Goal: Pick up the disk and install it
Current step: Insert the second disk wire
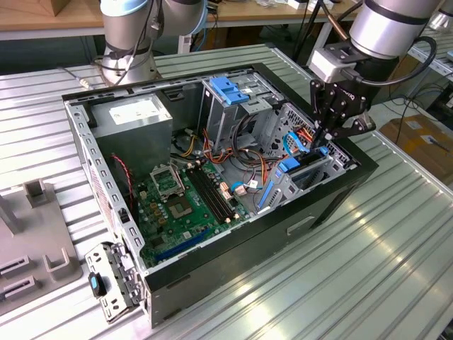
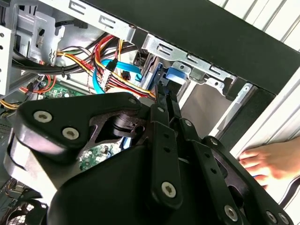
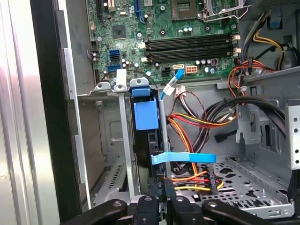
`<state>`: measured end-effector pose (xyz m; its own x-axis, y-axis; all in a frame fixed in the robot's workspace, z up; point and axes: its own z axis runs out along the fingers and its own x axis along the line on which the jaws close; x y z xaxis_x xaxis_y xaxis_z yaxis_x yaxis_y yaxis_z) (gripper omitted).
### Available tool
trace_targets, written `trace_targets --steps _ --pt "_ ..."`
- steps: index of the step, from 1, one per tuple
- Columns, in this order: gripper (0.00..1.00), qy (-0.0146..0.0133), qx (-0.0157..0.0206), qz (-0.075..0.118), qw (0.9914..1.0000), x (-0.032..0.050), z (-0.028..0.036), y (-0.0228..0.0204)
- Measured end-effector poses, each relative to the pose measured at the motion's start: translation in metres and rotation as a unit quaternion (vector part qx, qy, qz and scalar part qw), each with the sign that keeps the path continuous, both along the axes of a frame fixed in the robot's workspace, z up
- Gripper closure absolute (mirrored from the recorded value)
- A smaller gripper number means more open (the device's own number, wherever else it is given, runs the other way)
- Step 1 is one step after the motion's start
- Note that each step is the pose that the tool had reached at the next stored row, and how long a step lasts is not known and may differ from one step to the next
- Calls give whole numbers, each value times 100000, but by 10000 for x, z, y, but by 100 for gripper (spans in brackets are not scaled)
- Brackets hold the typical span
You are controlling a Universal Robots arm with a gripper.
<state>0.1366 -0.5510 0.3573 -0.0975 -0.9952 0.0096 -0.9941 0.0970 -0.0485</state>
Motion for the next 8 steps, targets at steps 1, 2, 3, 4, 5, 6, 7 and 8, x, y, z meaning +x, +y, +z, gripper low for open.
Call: trace_targets --steps 1,2,3,4,5,6,7,8 --pt "84 -2 -8 111 100000 0 -4 1" --pt "84 0 -7 111 100000 -1 -4 1" --pt "84 0 -10 113 100000 -1 -3 1" --pt "84 0 -3 119 100000 -1 -4 1" --pt "84 0 -21 551 99998 0 -6 6" --pt "84 0 -76 1066 99994 0 -6 8" --pt "84 2 -216 1486 99989 -1 -8 9" --pt "84 30 -476 2062 99978 -1 -14 8"
